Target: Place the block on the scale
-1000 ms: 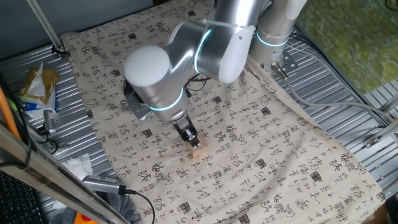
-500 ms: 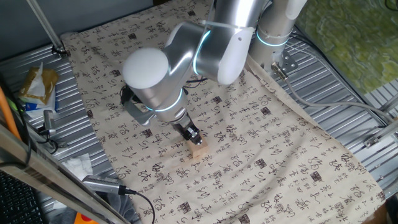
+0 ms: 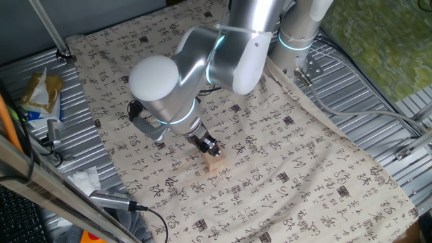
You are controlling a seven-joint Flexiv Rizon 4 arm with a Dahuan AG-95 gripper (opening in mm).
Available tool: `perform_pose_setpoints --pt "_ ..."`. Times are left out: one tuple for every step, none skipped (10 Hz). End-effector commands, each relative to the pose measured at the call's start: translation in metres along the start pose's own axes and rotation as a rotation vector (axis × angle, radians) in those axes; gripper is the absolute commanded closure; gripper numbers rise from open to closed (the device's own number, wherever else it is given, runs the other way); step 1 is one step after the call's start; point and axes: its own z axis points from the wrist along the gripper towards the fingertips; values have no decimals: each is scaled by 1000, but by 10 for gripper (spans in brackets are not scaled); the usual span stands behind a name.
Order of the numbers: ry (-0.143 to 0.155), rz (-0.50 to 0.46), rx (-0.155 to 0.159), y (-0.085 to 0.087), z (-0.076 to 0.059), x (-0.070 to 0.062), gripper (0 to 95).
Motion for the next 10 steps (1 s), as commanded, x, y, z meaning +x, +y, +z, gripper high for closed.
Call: perform_pose_setpoints --pt "-1 17 0 -5 -3 4 380" --pt "-1 18 -8 -8 -5 9 380" --pt "-8 32 -23 -8 -4 12 380" --pt "-18 66 -51 -8 -4 16 190" --pt "-22 79 -80 -8 -4 20 190" --pt "-11 89 -114 -9 -4 24 190" --pt "7 101 -140 -9 -2 27 190" --pt "-3 159 -175 -9 -1 28 190" --pt "2 245 -201 -9 -1 28 190" --pt "13 291 -220 -10 0 30 190"
